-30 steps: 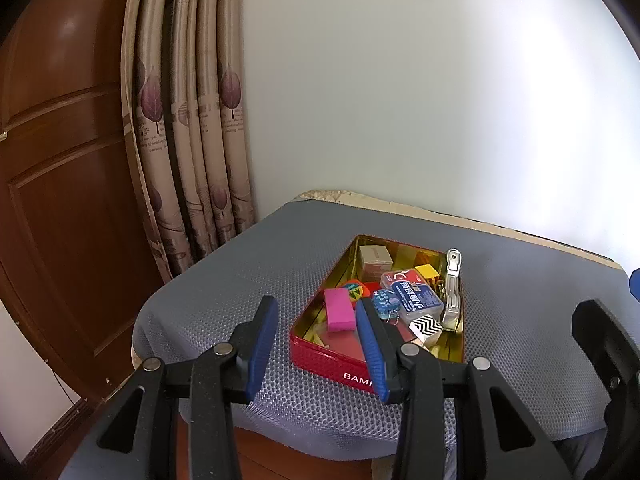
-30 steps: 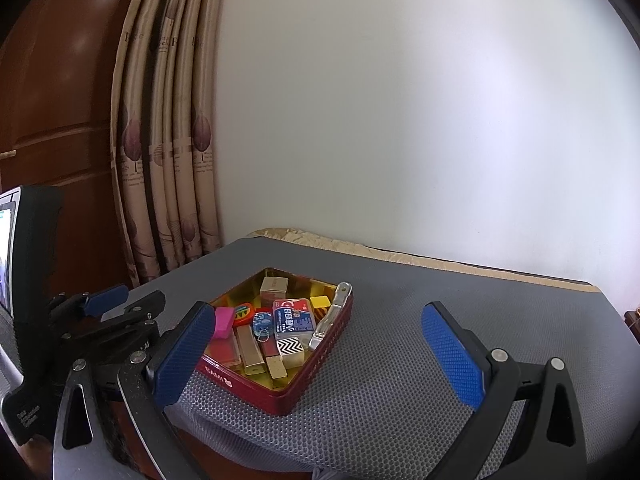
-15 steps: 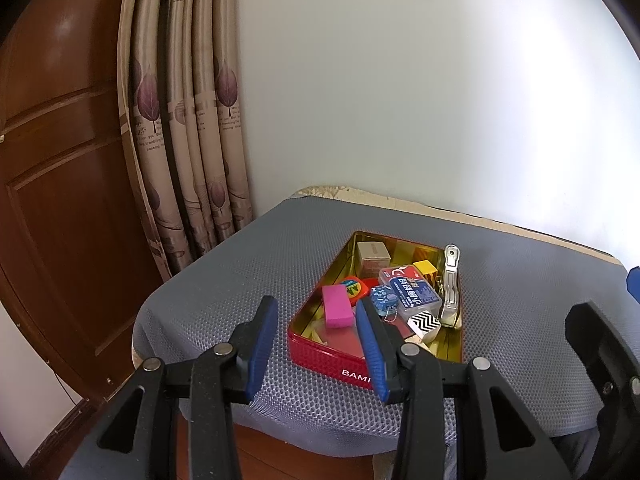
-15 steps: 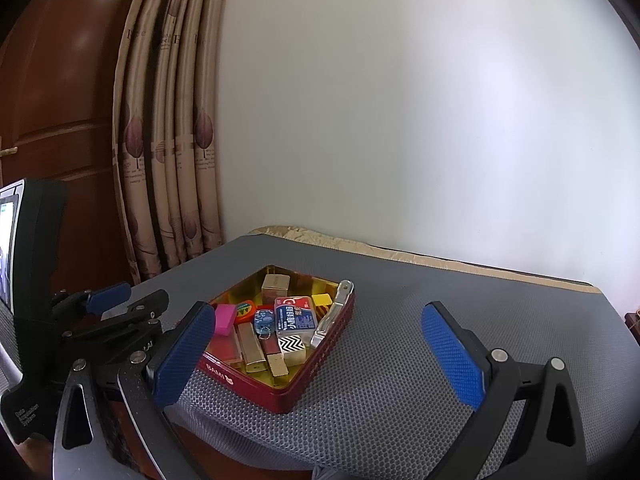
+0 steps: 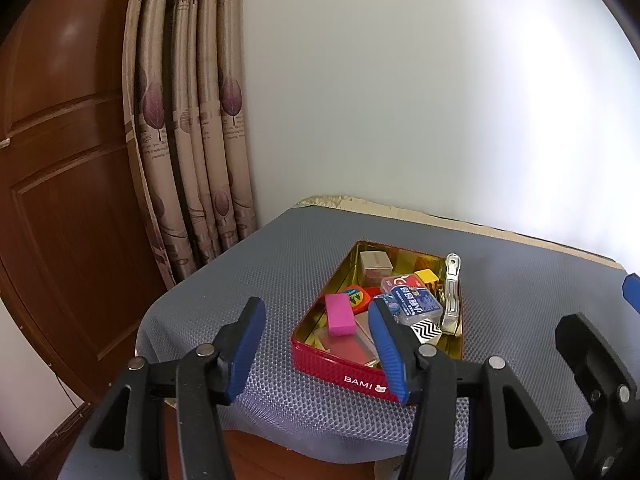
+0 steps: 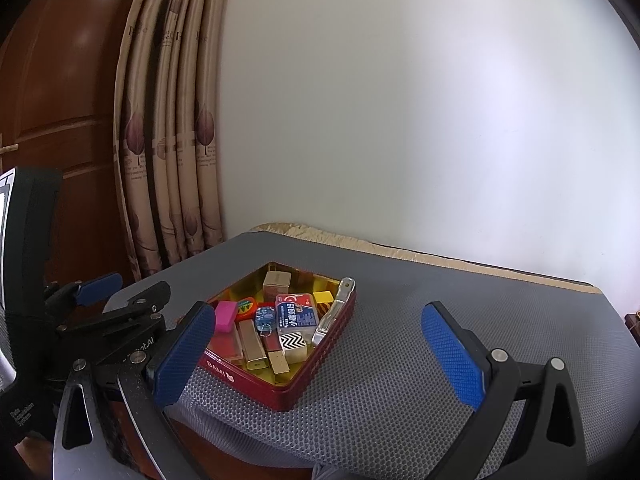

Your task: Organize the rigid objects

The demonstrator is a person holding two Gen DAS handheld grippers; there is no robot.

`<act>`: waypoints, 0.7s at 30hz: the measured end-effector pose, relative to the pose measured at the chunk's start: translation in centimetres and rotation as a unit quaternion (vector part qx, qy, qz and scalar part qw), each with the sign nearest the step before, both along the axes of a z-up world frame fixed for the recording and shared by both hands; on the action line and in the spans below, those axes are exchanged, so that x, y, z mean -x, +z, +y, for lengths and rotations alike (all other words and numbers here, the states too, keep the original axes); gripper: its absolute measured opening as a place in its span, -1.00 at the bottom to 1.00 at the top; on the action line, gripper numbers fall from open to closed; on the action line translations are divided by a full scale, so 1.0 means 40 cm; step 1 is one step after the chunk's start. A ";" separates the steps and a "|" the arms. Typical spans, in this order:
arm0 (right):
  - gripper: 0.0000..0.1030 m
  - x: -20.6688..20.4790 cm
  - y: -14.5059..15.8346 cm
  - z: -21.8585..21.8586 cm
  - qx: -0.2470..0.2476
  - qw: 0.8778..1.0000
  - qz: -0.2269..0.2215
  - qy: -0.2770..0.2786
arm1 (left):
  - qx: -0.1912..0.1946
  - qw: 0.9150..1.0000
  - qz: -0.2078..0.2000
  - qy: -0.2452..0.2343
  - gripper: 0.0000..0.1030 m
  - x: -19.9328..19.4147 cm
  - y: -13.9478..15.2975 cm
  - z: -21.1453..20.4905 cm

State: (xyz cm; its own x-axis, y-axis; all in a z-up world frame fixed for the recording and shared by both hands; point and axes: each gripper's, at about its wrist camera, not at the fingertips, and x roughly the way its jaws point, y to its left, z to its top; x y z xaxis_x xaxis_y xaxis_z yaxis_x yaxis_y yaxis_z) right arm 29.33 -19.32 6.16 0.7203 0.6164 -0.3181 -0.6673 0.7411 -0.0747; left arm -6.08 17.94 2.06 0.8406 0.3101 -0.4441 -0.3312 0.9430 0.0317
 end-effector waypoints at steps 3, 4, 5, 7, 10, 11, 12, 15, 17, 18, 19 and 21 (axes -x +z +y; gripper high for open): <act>0.99 -0.002 -0.001 0.001 -0.001 1.000 0.000 0.000 | 0.001 1.000 0.002 0.001 0.10 -0.001 0.000 0.002; 0.99 -0.001 -0.001 0.000 -0.001 1.000 -0.001 0.000 | 0.001 1.000 0.004 0.001 0.12 -0.002 -0.001 0.002; 0.99 -0.001 -0.001 -0.001 -0.001 1.000 -0.001 0.000 | 0.001 1.000 0.005 0.002 0.13 -0.003 -0.001 0.003; 0.99 -0.001 -0.001 0.000 -0.002 1.000 -0.002 0.000 | 0.002 1.000 0.005 0.002 0.13 -0.001 0.000 0.004; 0.99 -0.001 -0.001 0.001 -0.002 1.000 -0.002 -0.001 | 0.004 1.000 0.004 0.003 0.16 0.002 0.001 0.004; 0.99 -0.001 -0.001 0.001 -0.002 1.000 -0.002 -0.001 | 0.004 1.000 0.004 0.003 0.17 0.002 0.002 0.005; 0.99 -0.001 -0.001 0.001 -0.002 1.000 -0.001 0.000 | 0.004 1.000 0.004 0.003 0.17 0.002 0.002 0.005; 0.99 -0.001 -0.001 0.001 -0.001 1.000 -0.002 -0.001 | 0.005 1.000 0.004 0.003 0.17 0.003 0.002 0.007; 0.99 0.000 0.000 0.000 -0.001 1.000 -0.001 -0.001 | 0.004 1.000 0.003 0.002 0.18 0.004 0.002 0.006; 0.99 0.000 0.000 0.000 -0.001 1.000 -0.001 -0.001 | 0.004 1.000 0.003 0.002 0.18 0.004 0.003 0.008; 0.99 0.000 0.000 0.000 -0.002 1.000 -0.002 -0.001 | 0.004 1.000 0.002 0.001 0.19 0.005 0.003 0.008; 0.99 0.000 0.000 -0.001 -0.004 1.000 -0.003 -0.001 | 0.001 1.000 0.003 0.001 0.20 0.007 0.003 0.006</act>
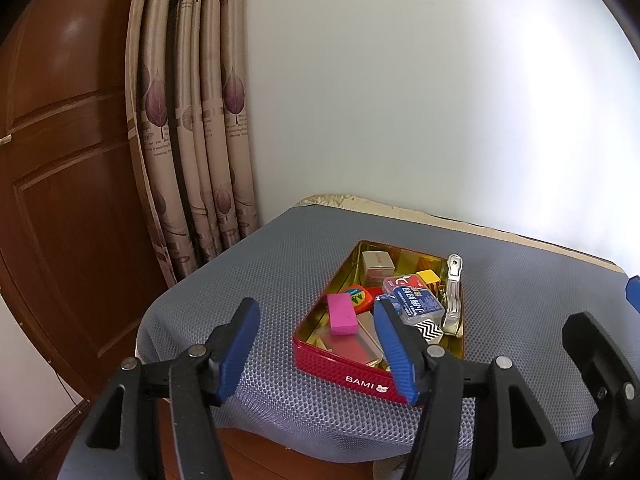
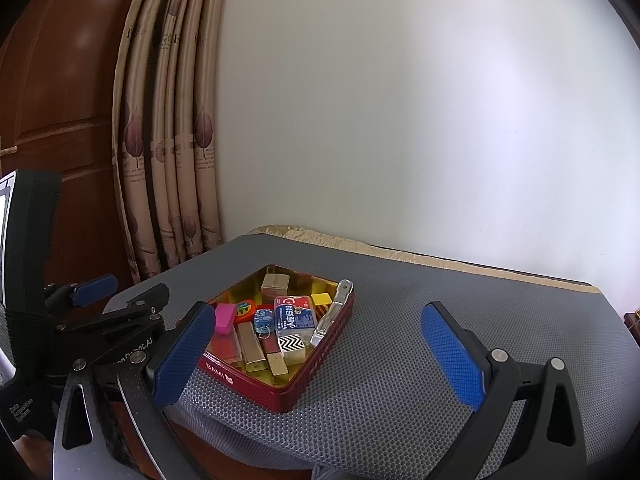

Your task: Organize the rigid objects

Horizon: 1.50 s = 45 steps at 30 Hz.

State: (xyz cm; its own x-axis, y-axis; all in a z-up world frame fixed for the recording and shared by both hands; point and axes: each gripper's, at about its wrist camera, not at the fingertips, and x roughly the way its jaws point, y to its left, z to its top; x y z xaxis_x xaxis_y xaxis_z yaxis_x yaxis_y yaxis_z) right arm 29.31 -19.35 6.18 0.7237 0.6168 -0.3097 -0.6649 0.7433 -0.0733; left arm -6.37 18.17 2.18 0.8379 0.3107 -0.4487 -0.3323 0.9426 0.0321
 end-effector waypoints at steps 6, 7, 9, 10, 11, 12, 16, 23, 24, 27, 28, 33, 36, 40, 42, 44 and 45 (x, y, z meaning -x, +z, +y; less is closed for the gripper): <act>0.99 -0.002 0.002 -0.002 -0.002 1.000 0.001 -0.001 | 0.000 1.000 -0.006 0.000 0.23 0.004 0.004 0.005; 0.99 -0.002 0.002 -0.002 -0.001 1.000 0.001 -0.001 | -0.001 1.000 -0.007 0.001 0.23 0.005 0.005 0.005; 0.99 -0.004 0.003 -0.002 -0.002 1.000 0.003 -0.001 | -0.003 1.000 -0.005 0.004 0.23 0.003 0.006 0.006; 0.99 -0.003 0.004 -0.002 -0.002 1.000 0.003 -0.002 | -0.003 1.000 -0.004 0.005 0.23 0.003 0.006 0.007; 0.99 -0.004 0.004 -0.002 -0.003 1.000 0.003 -0.002 | -0.004 1.000 -0.003 0.008 0.23 0.003 0.007 0.008; 0.99 -0.003 0.005 -0.002 -0.003 1.000 0.004 -0.003 | -0.005 1.000 -0.004 0.009 0.23 0.003 0.008 0.008; 0.99 -0.002 0.004 -0.001 -0.002 1.000 0.004 -0.003 | -0.003 1.000 -0.002 0.009 0.23 0.003 0.010 0.010; 0.99 0.001 0.002 0.004 0.003 1.000 0.006 -0.004 | 0.003 1.000 -0.003 0.009 0.23 0.005 0.013 0.013; 0.99 0.001 0.001 0.004 0.002 1.000 0.005 -0.004 | 0.003 1.000 -0.003 0.008 0.23 0.005 0.014 0.012; 0.99 0.002 0.001 0.005 0.003 1.000 0.006 -0.005 | -0.001 1.000 -0.003 0.009 0.23 0.005 0.013 0.007; 0.99 0.003 0.001 0.006 0.003 1.000 0.006 -0.004 | -0.002 1.000 -0.003 0.009 0.23 0.005 0.012 0.006; 0.99 0.005 0.000 0.007 0.004 1.000 0.006 -0.005 | 0.001 1.000 -0.001 0.011 0.23 0.001 0.009 0.009; 0.99 0.006 0.000 0.009 0.004 1.000 0.007 -0.004 | 0.005 1.000 0.003 0.013 0.23 -0.002 0.008 0.014; 0.99 0.009 -0.001 0.010 0.006 1.000 0.007 -0.004 | 0.009 1.000 0.006 0.015 0.23 -0.003 0.006 0.017; 0.99 0.010 -0.003 0.011 0.007 1.000 0.007 -0.004 | 0.009 1.000 0.008 0.014 0.23 -0.005 0.005 0.017; 0.99 0.010 -0.005 0.011 0.009 1.000 0.008 -0.004 | 0.003 1.000 0.009 0.015 0.23 -0.006 0.004 0.014; 0.99 0.012 -0.006 0.012 0.010 1.000 0.009 -0.003 | 0.002 1.000 0.010 0.016 0.23 -0.007 0.003 0.014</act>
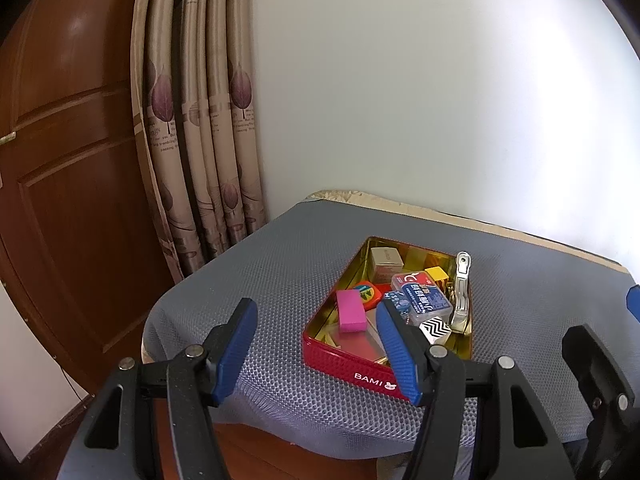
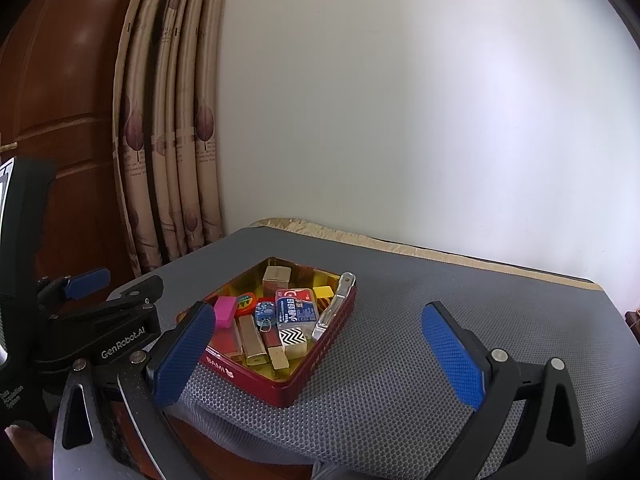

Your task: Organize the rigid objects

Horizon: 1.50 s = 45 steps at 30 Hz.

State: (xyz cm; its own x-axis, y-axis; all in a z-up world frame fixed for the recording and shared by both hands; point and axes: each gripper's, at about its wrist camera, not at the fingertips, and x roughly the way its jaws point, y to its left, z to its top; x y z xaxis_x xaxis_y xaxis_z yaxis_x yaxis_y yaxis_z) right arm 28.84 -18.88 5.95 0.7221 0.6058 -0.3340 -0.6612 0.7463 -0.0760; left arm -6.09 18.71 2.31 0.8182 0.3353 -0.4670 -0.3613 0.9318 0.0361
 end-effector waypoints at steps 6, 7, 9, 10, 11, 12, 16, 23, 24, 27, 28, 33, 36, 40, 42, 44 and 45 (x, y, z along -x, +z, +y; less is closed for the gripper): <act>0.99 -0.002 0.000 0.000 0.001 1.000 0.000 0.000 | 0.004 1.000 0.000 0.003 0.23 -0.002 -0.001 0.005; 0.99 -0.004 0.000 0.000 0.001 1.000 0.000 0.000 | 0.004 1.000 0.000 0.003 0.23 -0.003 -0.001 0.006; 0.99 -0.002 -0.001 0.001 0.002 1.000 0.001 0.000 | 0.006 1.000 0.001 0.003 0.23 -0.005 0.000 0.007; 0.99 -0.003 0.000 0.000 0.002 1.000 0.001 0.000 | 0.006 1.000 0.001 0.003 0.23 -0.005 0.000 0.007; 0.99 -0.003 0.000 0.000 0.003 1.000 0.001 0.000 | 0.006 1.000 0.002 0.002 0.23 -0.005 0.000 0.006; 0.99 -0.001 0.000 0.000 0.003 1.000 0.001 0.000 | 0.006 1.000 0.002 0.002 0.23 -0.005 0.000 0.006; 0.99 -0.002 0.000 0.001 0.003 1.000 0.001 0.000 | 0.006 1.000 0.003 0.001 0.23 -0.004 0.000 0.004; 0.99 -0.001 -0.001 0.002 0.003 1.000 0.001 0.000 | 0.019 1.000 0.007 -0.002 0.23 -0.008 -0.004 0.014; 0.99 -0.001 -0.001 0.001 0.003 1.000 0.001 0.000 | 0.022 1.000 0.009 -0.002 0.23 -0.010 -0.005 0.016; 0.99 -0.002 -0.002 -0.001 0.002 1.000 0.001 0.002 | 0.030 0.999 0.012 0.000 0.23 -0.014 -0.009 0.025; 0.99 -0.003 -0.003 -0.002 0.002 1.000 0.001 0.002 | 0.033 0.999 0.012 0.002 0.23 -0.014 -0.009 0.029; 0.99 -0.002 -0.003 -0.001 0.003 1.000 0.001 0.002 | 0.030 1.000 0.009 0.006 0.23 -0.011 -0.009 0.026; 0.99 -0.004 -0.008 -0.004 0.005 1.000 0.002 0.005 | 0.025 1.000 0.008 0.008 0.23 -0.011 -0.008 0.022; 0.99 -0.007 -0.009 -0.006 0.008 1.000 0.002 0.007 | 0.025 1.000 0.007 0.009 0.23 -0.009 -0.009 0.019; 0.99 -0.008 -0.009 -0.007 0.009 1.000 0.002 0.008 | 0.025 1.000 0.008 0.008 0.23 -0.010 -0.010 0.017; 0.99 -0.010 -0.011 -0.008 0.010 1.000 0.003 0.010 | 0.025 1.000 0.008 0.008 0.23 -0.011 -0.009 0.017; 0.99 -0.012 -0.011 -0.007 0.011 1.000 0.003 0.010 | 0.025 1.000 0.008 0.008 0.23 -0.011 -0.009 0.017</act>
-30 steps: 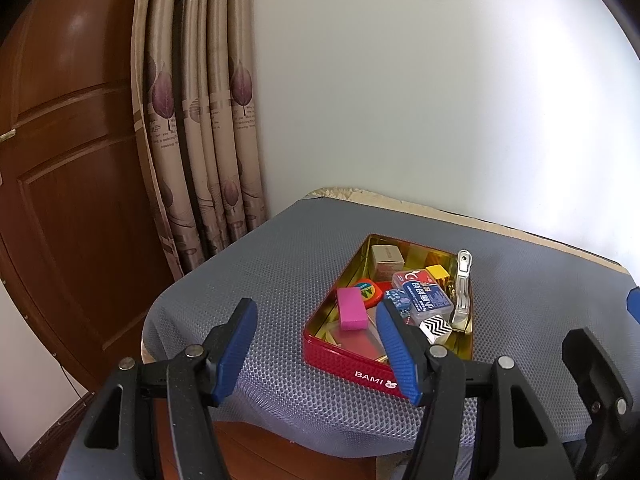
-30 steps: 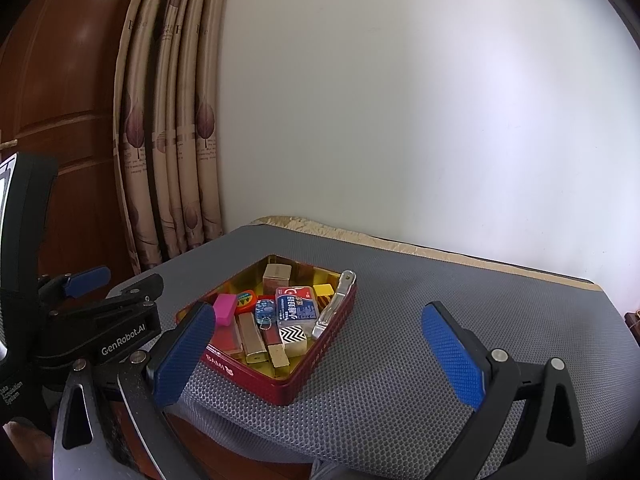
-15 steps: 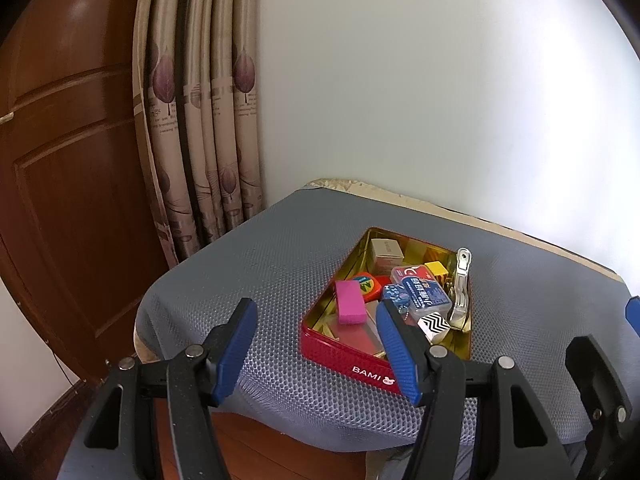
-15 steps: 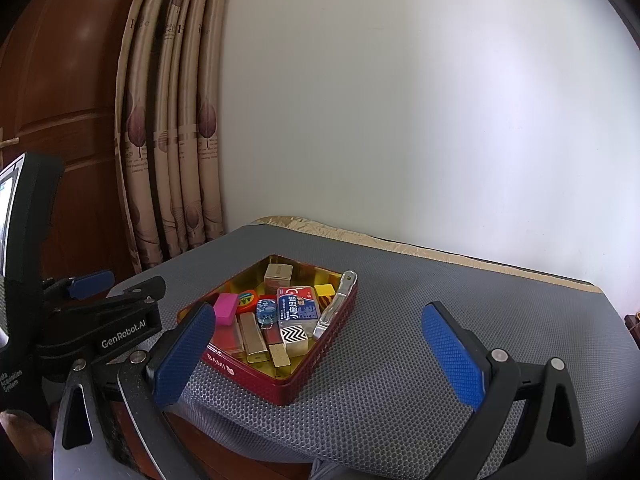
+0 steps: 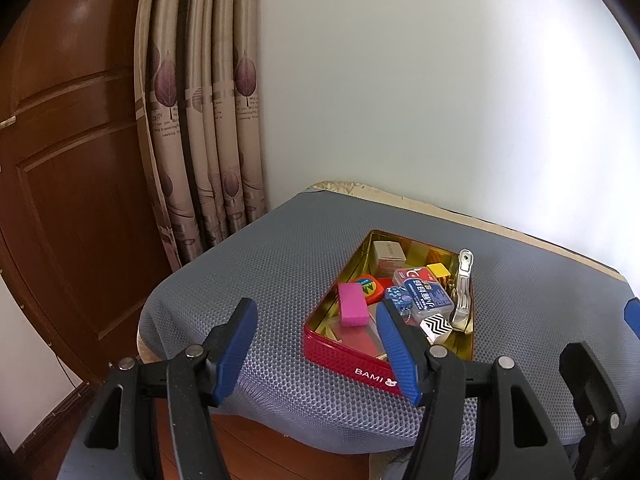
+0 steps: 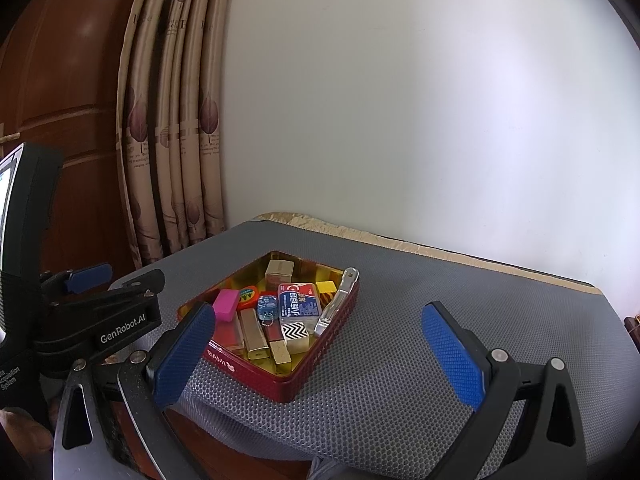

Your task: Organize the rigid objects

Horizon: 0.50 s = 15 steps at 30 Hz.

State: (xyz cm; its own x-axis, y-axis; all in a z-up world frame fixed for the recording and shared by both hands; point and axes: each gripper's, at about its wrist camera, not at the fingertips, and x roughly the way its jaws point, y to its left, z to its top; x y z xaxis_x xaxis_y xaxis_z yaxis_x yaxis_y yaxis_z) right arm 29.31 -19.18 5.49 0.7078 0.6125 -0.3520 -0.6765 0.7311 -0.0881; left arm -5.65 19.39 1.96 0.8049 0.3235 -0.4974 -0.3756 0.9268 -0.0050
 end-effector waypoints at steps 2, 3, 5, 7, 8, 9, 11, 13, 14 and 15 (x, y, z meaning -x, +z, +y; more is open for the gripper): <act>0.99 -0.001 0.000 0.001 0.002 1.000 0.000 0.001 | 0.002 1.000 0.001 -0.001 0.23 -0.001 0.000 0.000; 0.99 -0.003 -0.001 0.000 0.002 1.000 0.001 0.001 | 0.003 1.000 0.002 -0.002 0.23 -0.001 0.000 0.001; 0.99 -0.003 -0.002 0.001 0.003 1.000 0.001 0.003 | 0.004 1.000 0.002 -0.001 0.23 -0.002 0.000 0.003; 0.99 -0.003 -0.004 0.002 0.006 1.000 0.001 0.005 | 0.006 1.000 0.003 -0.003 0.23 -0.004 0.000 0.004; 0.99 -0.003 -0.005 0.003 0.007 1.000 0.001 0.005 | 0.006 1.000 0.005 -0.003 0.23 -0.005 -0.001 0.004; 0.99 -0.002 -0.006 0.002 0.008 1.000 0.001 0.005 | 0.006 1.000 0.006 -0.003 0.23 -0.005 -0.002 0.003; 0.99 -0.002 -0.006 0.002 0.007 1.000 0.000 0.006 | 0.006 1.000 0.008 -0.005 0.25 -0.006 -0.003 0.000; 0.99 -0.003 -0.008 0.003 0.008 1.000 -0.001 0.007 | 0.004 1.000 0.009 -0.004 0.33 -0.006 -0.003 -0.001; 0.99 -0.003 -0.008 0.003 0.009 1.000 0.000 0.006 | 0.003 1.000 0.009 -0.004 0.33 -0.006 -0.003 -0.001; 0.99 -0.002 -0.008 0.003 0.008 1.000 0.000 0.006 | 0.002 1.000 0.008 -0.003 0.33 -0.006 -0.003 -0.001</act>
State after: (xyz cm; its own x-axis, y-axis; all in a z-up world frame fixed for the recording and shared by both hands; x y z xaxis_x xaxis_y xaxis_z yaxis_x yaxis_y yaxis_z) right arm 29.37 -19.05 5.17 0.7005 0.6151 -0.3619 -0.6851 0.7216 -0.0996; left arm -5.41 19.34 1.84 0.7987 0.3156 -0.5124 -0.3694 0.9293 -0.0033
